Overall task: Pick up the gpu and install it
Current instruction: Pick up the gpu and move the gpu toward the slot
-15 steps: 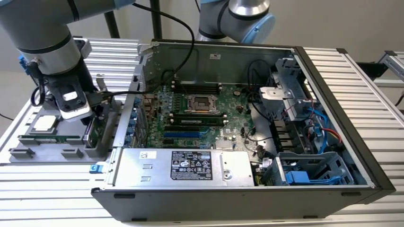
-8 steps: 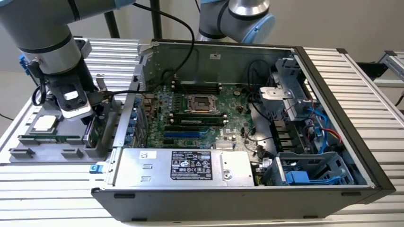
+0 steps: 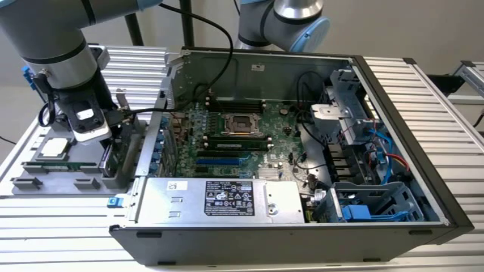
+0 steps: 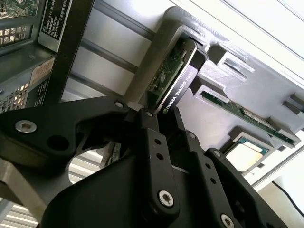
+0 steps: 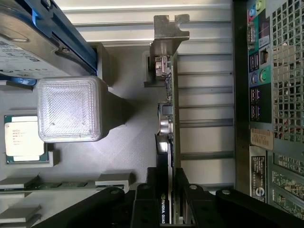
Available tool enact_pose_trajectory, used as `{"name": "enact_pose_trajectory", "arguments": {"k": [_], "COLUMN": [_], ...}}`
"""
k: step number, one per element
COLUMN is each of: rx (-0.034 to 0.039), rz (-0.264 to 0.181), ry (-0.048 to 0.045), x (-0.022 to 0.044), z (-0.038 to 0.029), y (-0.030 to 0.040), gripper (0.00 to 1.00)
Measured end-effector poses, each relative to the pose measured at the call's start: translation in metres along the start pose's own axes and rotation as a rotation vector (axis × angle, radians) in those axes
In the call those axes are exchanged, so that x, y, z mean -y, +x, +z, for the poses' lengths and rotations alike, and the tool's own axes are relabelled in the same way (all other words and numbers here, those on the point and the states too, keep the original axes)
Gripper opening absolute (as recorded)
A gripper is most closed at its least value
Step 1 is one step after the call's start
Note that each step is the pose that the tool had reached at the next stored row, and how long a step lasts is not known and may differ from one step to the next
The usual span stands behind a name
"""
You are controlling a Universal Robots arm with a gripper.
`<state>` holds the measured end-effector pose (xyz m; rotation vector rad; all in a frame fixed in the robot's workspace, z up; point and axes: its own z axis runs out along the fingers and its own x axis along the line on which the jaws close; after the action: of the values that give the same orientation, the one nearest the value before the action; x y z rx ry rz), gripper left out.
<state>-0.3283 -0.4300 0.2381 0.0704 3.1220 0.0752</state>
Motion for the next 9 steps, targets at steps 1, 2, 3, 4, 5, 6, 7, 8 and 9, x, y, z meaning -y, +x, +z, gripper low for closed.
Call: {"name": "enact_pose_trajectory", "arguments": {"k": [1,2,3,4,5,6,7,8,9], "rx": [0.0001,0.0001,0.0,-0.0002,-0.0002,-0.0002,-0.0001,0.0001,-0.0002], "rz": [0.0,0.0,-0.004,-0.007,-0.007,-0.007,-0.007,-0.007,-0.007], "ry": [-0.0001,0.0,-0.0001,-0.0002,-0.0001,-0.0001,-0.0003,-0.0004,-0.0002], "x": [0.0,0.0,0.0,0.0,0.0,0.0,0.0,0.0,-0.0001], "z": [0.0,0.0,0.0,0.0,0.0,0.0,0.0,-0.0002,-0.0007], "y": [0.0,0.0,0.0,0.0,0.0,0.0,0.0,-0.0001,-0.0001], "gripper": [0.0,0.0,0.0,0.0,0.0,0.0,0.0,0.0,0.0]}}
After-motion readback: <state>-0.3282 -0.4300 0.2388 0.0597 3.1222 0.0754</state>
